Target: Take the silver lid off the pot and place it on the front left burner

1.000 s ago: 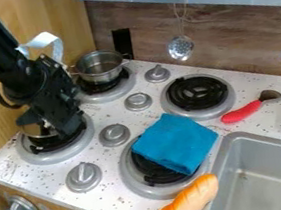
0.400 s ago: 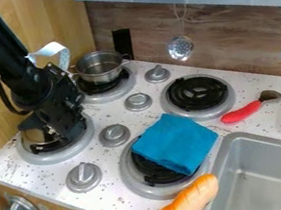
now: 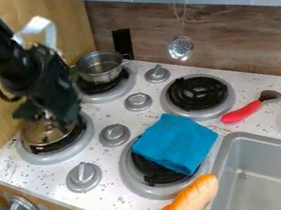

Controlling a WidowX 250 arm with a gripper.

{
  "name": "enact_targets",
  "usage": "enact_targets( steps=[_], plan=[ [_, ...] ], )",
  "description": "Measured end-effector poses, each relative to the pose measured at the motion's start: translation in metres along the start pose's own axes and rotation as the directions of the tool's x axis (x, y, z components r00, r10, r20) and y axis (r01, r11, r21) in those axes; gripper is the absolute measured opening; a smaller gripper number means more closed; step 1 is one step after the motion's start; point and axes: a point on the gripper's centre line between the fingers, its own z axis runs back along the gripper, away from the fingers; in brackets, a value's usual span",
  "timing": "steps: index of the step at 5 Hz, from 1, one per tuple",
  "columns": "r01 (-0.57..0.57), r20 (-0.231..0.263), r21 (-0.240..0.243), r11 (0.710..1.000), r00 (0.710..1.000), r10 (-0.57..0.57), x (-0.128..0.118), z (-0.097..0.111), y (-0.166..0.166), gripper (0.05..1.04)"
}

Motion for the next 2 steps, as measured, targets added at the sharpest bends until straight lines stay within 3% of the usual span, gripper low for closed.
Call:
enact_targets(
  steps=[1,2],
  plan=[
    [0.007,-0.01,-0.042,0.999,1.0,-0.007,0.006,0.018,-0.019,1.007],
    [-0.03,-0.045,-0.084,0.996,0.999,0.027,0.015,0.037,-0.033,1.005]
  ],
)
